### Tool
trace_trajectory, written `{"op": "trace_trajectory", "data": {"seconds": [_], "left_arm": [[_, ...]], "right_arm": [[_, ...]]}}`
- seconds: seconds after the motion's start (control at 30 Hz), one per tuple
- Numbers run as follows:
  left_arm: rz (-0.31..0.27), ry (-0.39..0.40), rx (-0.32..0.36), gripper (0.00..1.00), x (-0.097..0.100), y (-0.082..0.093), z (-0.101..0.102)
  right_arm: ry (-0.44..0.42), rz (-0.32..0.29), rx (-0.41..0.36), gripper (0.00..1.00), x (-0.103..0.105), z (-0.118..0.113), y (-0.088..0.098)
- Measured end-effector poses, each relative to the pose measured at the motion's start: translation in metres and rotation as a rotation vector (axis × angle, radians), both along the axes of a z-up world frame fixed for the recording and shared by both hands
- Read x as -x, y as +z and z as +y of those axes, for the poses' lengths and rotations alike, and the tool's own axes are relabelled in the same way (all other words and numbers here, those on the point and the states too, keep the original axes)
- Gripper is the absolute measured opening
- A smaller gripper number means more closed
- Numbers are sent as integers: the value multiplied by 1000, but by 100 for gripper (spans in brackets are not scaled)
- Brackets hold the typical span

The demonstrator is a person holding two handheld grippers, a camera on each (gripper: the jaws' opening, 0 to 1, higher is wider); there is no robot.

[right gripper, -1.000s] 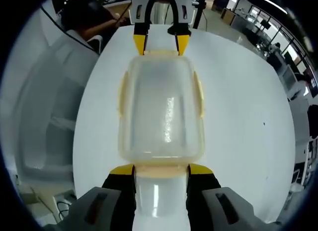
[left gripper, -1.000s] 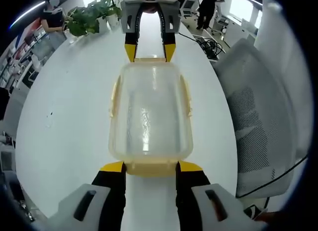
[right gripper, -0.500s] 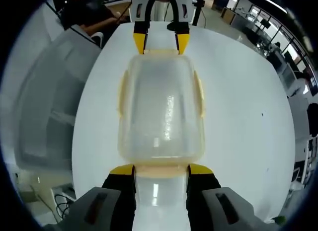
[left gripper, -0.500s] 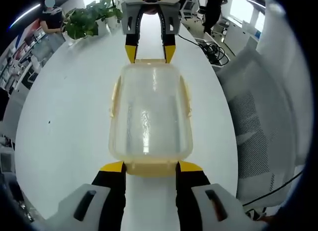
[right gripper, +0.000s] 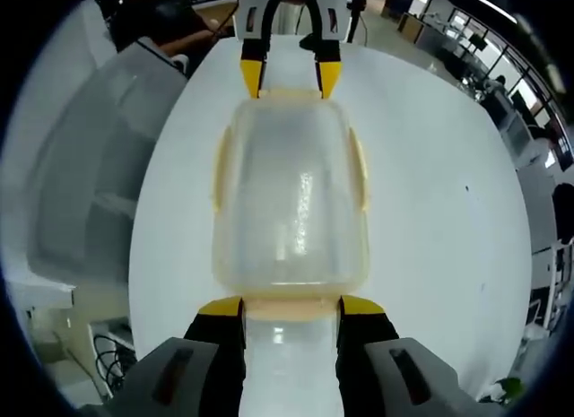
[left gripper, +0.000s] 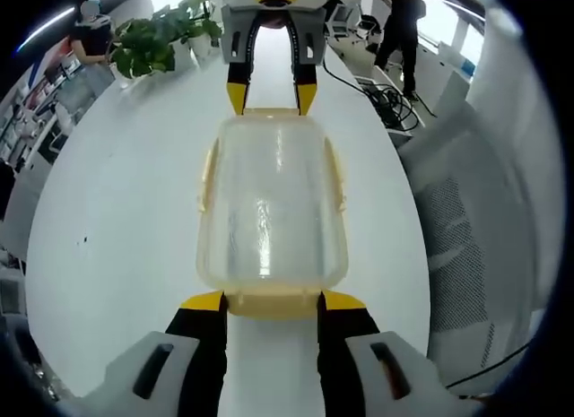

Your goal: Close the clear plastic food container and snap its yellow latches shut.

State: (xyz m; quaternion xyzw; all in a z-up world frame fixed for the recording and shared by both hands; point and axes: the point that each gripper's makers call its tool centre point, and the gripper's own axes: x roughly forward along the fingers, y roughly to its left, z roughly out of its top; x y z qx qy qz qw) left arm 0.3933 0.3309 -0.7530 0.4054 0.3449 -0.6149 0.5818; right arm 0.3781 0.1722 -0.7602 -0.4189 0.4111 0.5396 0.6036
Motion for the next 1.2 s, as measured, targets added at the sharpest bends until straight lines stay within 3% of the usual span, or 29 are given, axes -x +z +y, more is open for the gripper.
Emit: {"op": "trace_trajectory", "data": {"seconds": [1.2], "left_arm": [[21, 35, 26, 38, 12, 0, -62]], "right_arm": [[28, 21, 33, 38, 5, -62, -5]]}}
